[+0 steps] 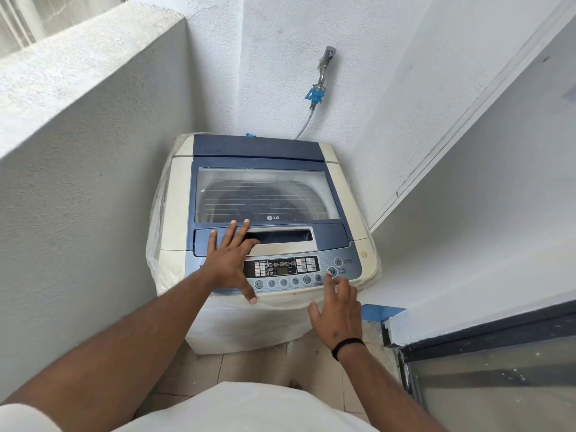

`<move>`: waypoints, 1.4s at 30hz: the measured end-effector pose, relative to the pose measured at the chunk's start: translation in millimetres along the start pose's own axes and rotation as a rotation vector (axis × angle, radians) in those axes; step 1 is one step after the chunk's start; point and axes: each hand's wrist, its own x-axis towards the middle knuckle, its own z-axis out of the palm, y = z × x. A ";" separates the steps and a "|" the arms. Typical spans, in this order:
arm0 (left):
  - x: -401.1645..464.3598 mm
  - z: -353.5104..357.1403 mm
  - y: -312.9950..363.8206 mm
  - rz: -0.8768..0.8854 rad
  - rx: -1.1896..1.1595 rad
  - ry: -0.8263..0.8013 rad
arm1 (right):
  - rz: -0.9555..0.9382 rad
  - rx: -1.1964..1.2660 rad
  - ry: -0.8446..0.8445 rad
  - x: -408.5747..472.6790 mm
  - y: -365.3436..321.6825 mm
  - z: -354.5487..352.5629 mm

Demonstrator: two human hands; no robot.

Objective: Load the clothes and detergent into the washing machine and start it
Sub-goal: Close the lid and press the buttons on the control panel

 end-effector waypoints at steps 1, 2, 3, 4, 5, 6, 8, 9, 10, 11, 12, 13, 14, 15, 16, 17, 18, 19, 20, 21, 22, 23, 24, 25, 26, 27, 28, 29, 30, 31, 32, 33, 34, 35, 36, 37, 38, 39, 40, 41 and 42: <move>0.0 0.0 -0.1 0.000 0.000 -0.002 | 0.034 -0.014 -0.018 4.5 6.0 -1.8; 0.2 0.0 -0.3 0.000 -0.001 -0.002 | 0.060 -0.025 -0.038 9.2 12.7 -2.8; 0.3 -0.2 -0.3 0.001 -0.002 -0.002 | 0.078 -0.031 -0.058 13.4 18.9 -3.4; 0.4 -0.3 -0.2 0.002 -0.002 -0.003 | 0.088 -0.032 -0.079 17.1 24.6 -3.5; 0.3 -0.5 0.0 0.002 -0.001 -0.002 | 0.091 -0.033 -0.099 20.0 28.9 -3.9; 0.3 -0.3 0.0 0.003 0.000 -0.001 | 0.087 -0.041 -0.117 22.3 32.4 -3.3; 0.3 -0.2 -0.1 0.002 0.000 -0.002 | 0.074 -0.076 -0.143 23.9 35.7 -1.7; 0.4 -0.2 -0.3 0.002 0.002 -0.003 | 0.068 -0.095 -0.154 23.7 35.7 -0.6; 0.5 0.0 -0.6 0.002 0.003 -0.003 | 0.064 -0.112 -0.164 23.0 35.4 1.0; 0.4 -0.1 -0.4 0.002 0.004 -0.003 | 0.062 -0.125 -0.171 22.1 34.8 2.0; 0.3 0.0 -0.4 0.002 0.002 -0.002 | 0.061 -0.136 -0.175 21.7 34.6 3.3; 0.4 -0.2 0.1 0.003 -0.001 -0.001 | 0.062 -0.144 -0.177 21.2 34.8 4.2; 0.2 -0.3 -0.1 0.003 -0.004 -0.001 | 0.062 -0.148 -0.178 21.1 35.1 5.1; 0.1 -0.5 0.0 0.002 -0.005 -0.003 | 0.062 -0.152 -0.183 21.1 35.4 5.3; 0.1 -0.4 0.0 0.002 -0.002 -0.003 | 0.063 -0.156 -0.191 21.2 35.7 5.1; 0.1 -0.7 0.1 0.001 0.001 -0.004 | 0.067 -0.161 -0.201 22.1 35.5 4.0; 0.4 -1.1 0.4 -0.001 0.004 -0.007 | 0.074 -0.167 -0.212 23.7 35.1 2.6; 0.4 -1.3 0.8 -0.003 0.005 -0.010 | 0.080 -0.176 -0.222 26.0 33.9 0.4; 0.5 -1.4 1.1 -0.005 0.004 -0.010 | 0.085 -0.187 -0.231 28.9 32.0 -2.1; 0.5 -1.7 1.3 -0.005 0.003 -0.008 | 0.087 -0.204 -0.241 33.0 29.5 -4.9; -0.1 -2.1 1.5 -0.005 0.001 -0.009 | 0.085 -0.222 -0.257 37.3 26.4 -7.2; -0.4 -2.8 1.8 -0.006 0.002 -0.013 | 0.083 -0.238 -0.278 41.8 22.5 -9.9; -0.8 -2.7 1.9 -0.005 0.005 -0.015 | 0.083 -0.248 -0.302 45.7 18.8 -12.5; -1.1 -2.8 2.0 -0.006 0.009 -0.017 | 0.086 -0.250 -0.324 49.0 15.6 -14.9; -1.6 -2.7 1.9 -0.009 0.009 -0.019 | 0.091 -0.242 -0.343 51.0 13.7 -16.3; -2.0 -3.5 2.6 -0.011 0.008 -0.021 | 0.094 -0.228 -0.357 50.8 13.5 -17.7; -2.4 -3.5 2.6 -0.012 0.007 -0.023 | 0.088 -0.209 -0.367 48.3 15.4 -17.0; -3.1 -4.1 2.8 -0.013 0.008 -0.020 | 0.075 -0.191 -0.368 44.3 18.8 -16.2; -3.7 -4.0 3.0 -0.013 0.008 -0.017 | 0.060 -0.173 -0.364 38.4 23.6 -13.6; -4.5 -3.9 3.3 -0.015 0.009 -0.016 | 0.049 -0.157 -0.356 31.5 28.9 -10.5; -5.8 -3.6 3.2 -0.016 0.006 -0.011 | 0.040 -0.148 -0.349 24.7 33.2 -7.2; -6.9 -3.1 3.3 -0.015 0.001 -0.004 | 0.038 -0.141 -0.344 18.4 36.4 -4.2; -7.9 -2.4 3.0 -0.012 -0.005 0.003 | 0.039 -0.132 -0.340 13.3 37.8 -1.3; -8.3 -2.1 3.1 -0.009 -0.011 0.009 | 0.040 -0.118 -0.335 9.5 38.1 0.8; -8.2 -1.6 2.7 -0.008 -0.015 0.011 | 0.042 -0.105 -0.331 6.9 37.2 1.9; -8.0 -1.8 3.0 -0.008 -0.015 0.012 | 0.046 -0.098 -0.326 5.6 36.1 2.0; -7.8 -1.9 3.1 -0.009 -0.016 0.011 | 0.053 -0.094 -0.325 5.2 35.4 1.8; -8.2 -2.3 3.3 -0.009 -0.015 0.010 | 0.058 -0.093 -0.325 5.6 34.6 1.3; -8.2 -2.3 3.3 -0.010 -0.015 0.007 | 0.062 -0.094 -0.327 5.9 34.3 1.2; -8.6 -2.4 3.1 -0.013 -0.013 0.004 | 0.063 -0.096 -0.329 5.9 33.9 0.8; -8.5 -2.4 2.8 -0.014 -0.012 0.003 | 0.064 -0.096 -0.331 6.3 33.5 1.0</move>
